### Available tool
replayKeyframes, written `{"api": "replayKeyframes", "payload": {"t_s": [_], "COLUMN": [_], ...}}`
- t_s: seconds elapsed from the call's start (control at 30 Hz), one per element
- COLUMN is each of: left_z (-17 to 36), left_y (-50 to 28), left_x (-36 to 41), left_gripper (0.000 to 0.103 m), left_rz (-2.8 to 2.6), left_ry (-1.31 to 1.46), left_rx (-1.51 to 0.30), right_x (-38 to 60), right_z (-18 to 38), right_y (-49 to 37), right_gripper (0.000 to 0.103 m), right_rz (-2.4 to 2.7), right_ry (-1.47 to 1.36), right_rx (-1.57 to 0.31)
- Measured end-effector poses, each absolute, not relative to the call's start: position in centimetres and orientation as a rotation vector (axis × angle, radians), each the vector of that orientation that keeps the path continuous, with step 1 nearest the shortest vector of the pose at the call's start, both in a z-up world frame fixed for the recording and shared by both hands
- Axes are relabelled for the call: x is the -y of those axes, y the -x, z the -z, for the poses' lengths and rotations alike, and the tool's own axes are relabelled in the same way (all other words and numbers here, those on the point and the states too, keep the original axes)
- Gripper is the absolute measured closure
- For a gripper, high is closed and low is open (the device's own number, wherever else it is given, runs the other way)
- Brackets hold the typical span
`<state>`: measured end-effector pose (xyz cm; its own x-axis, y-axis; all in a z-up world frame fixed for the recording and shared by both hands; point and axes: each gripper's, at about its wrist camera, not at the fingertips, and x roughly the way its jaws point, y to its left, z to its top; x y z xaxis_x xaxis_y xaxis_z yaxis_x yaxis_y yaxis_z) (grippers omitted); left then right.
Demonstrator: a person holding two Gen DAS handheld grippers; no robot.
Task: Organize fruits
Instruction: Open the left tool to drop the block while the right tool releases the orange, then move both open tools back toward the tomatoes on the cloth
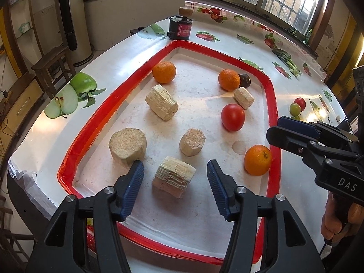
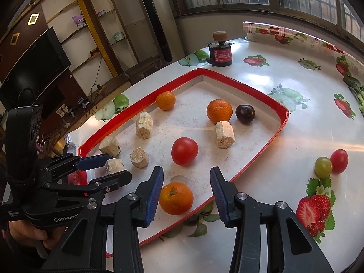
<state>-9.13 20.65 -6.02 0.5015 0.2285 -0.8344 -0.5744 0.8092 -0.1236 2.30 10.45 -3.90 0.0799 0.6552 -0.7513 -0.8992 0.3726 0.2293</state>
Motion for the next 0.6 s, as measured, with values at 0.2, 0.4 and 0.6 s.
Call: {"api": "replayKeyframes", "payload": {"t_s": [0.2, 0.4, 0.6], "left_z": [5.4, 4.5, 3.5], "left_y": [8.9, 8.2, 7.0], "left_x": [-20.0, -19.0, -17.5], "left_gripper": [0.046, 0.043, 0.042], "left_rz": [-0.498, -0.486, -0.442], "left_ry": [0.406, 0.389, 0.375], "left_rx": [-0.924, -0.913, -0.898], "right_x": [-8.1, -4.6, -0.4], "right_z": [3.0, 3.0, 3.5], "right_y": [-3.1, -4.7, -7.3], "right_gripper": [0.056, 0.056, 0.055], "right_rz": [-1.163, -1.100, -1.013], "right_ry": [0.294, 0.249, 0.192], "right_rx": [-0.892, -0.898, -0.920]}}
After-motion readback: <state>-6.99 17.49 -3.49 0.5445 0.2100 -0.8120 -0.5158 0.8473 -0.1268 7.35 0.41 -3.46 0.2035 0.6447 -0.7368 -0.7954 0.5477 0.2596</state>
